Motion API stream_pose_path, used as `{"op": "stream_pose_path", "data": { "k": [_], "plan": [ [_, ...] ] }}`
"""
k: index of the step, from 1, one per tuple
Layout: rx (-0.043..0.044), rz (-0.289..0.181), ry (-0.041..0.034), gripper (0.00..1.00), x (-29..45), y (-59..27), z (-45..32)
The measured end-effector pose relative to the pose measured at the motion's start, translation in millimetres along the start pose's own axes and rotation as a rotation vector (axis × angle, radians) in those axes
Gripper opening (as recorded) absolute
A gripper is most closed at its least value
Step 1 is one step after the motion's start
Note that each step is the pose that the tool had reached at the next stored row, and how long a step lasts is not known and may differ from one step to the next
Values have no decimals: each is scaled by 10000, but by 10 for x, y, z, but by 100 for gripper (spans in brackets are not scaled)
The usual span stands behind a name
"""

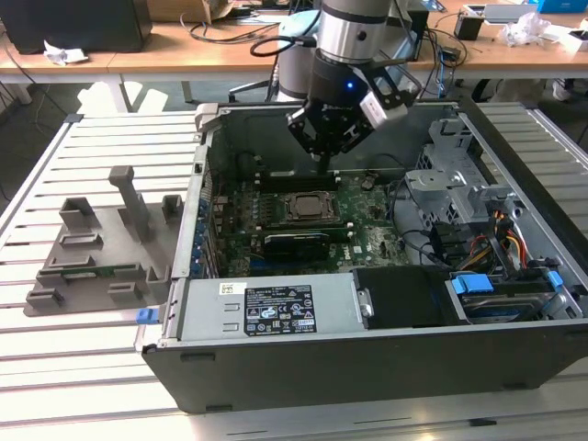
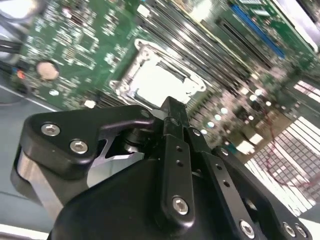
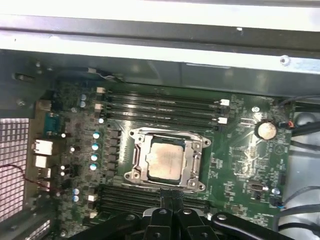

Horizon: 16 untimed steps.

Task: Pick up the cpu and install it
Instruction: 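Install the second cpu locking lever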

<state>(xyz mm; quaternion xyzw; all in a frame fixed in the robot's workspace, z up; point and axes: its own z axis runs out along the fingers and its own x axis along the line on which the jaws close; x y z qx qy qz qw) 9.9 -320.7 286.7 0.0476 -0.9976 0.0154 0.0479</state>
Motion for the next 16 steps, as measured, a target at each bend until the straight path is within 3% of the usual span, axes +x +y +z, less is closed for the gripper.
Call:
{"op": "stream_pose_path", "data": {
  "k": [2, 3, 4, 16],
  "plan": [
    [25, 10, -267, 11, 1, 0, 1],
    [54, 22, -588, 11, 1, 0, 4],
    [55, 22, -619, 11, 1, 0, 5],
    [65, 24, -690, 11, 1, 0, 4]
  ]
}}
